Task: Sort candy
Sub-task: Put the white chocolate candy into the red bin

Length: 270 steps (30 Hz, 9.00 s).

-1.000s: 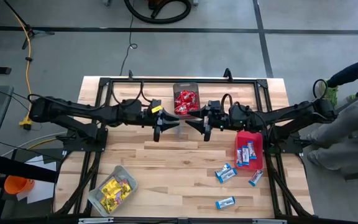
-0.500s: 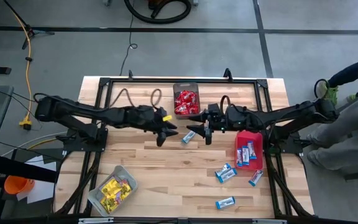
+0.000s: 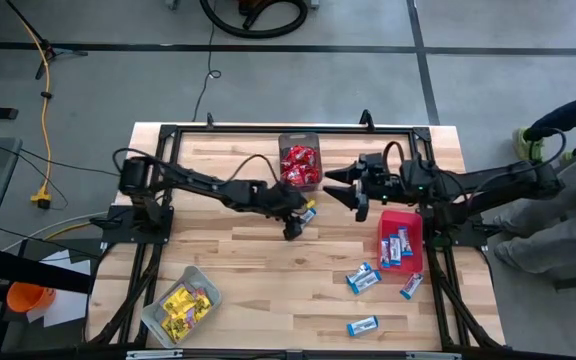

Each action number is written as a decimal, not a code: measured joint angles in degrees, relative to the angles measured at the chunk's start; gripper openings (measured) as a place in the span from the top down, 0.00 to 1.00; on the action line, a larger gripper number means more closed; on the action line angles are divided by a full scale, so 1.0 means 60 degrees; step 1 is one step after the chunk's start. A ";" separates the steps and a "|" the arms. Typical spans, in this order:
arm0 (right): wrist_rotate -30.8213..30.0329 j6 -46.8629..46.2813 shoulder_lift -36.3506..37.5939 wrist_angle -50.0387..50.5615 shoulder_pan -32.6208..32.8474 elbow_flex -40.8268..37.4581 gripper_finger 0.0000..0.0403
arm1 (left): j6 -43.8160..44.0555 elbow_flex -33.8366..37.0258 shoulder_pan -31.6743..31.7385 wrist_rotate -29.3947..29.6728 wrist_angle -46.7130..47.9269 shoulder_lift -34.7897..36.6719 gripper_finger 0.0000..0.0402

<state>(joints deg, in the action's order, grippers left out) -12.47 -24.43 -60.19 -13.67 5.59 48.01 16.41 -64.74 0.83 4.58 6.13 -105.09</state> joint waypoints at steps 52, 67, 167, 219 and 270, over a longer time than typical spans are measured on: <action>0.0675 -0.2632 -0.2986 0.0103 -0.0061 0.0461 0.42 | -0.4096 -0.0235 -0.1425 0.2113 0.2831 0.3952 1.00; 0.0484 -0.2108 -0.3925 0.3584 -0.0077 0.2607 0.53 | -0.4025 -0.0239 -0.1462 0.2364 0.2752 0.3834 1.00; 0.2981 0.1675 -0.6774 1.0593 0.3598 0.3224 0.35 | 0.0997 0.3597 -0.0587 0.2827 0.1759 0.8333 0.59; 0.0914 0.1330 -0.2281 0.5565 0.0212 0.2458 0.98 | 0.0336 0.3597 -0.0581 0.2839 0.0424 0.8329 0.59; 0.2186 -0.9874 0.3062 1.1686 0.2397 -0.2262 0.57 | 0.0246 0.3597 -0.0580 0.2574 -0.0994 0.7258 0.59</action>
<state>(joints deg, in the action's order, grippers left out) 0.65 -83.68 -41.82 56.44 19.97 34.44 17.89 -43.16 -2.66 20.02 0.16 -61.54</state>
